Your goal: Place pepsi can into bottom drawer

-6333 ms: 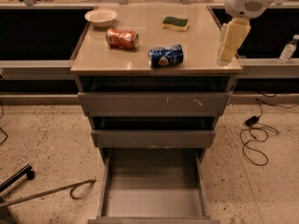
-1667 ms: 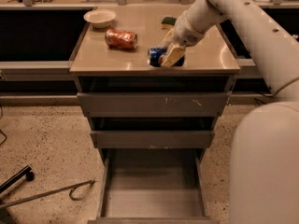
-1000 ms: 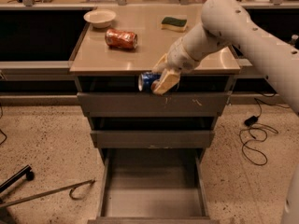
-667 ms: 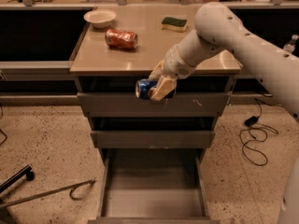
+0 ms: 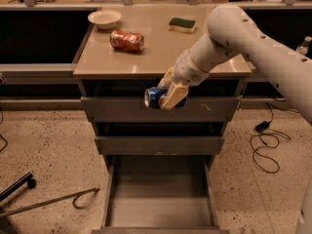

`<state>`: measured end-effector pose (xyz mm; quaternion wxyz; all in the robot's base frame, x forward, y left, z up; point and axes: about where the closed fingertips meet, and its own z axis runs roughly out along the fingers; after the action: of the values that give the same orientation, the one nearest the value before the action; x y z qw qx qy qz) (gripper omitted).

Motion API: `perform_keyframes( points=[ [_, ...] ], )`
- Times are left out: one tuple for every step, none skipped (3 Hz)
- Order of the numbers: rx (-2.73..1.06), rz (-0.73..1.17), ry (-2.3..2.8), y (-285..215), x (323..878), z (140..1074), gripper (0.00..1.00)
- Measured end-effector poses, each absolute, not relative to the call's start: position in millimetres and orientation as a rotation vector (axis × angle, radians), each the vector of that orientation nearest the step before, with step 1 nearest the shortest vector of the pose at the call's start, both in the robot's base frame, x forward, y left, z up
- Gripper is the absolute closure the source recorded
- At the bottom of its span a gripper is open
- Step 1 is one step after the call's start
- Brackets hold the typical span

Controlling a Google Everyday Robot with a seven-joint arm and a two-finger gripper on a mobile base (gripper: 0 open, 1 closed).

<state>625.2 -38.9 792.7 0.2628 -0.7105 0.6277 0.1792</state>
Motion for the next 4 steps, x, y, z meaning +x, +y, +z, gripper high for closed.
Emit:
perform_keyframes(
  points=[
    [-1.841,0.545,1.767,-49.8,581.6,802.7,1.0],
    [-1.746,0.571,1.862,-59.3,530.2,789.4,1.0],
    [-1.689,0.571,1.936,-57.4,507.2,737.6,1.0],
    [-1.67,0.6,1.934,-41.8,517.8,684.5,1.0]
  ],
)
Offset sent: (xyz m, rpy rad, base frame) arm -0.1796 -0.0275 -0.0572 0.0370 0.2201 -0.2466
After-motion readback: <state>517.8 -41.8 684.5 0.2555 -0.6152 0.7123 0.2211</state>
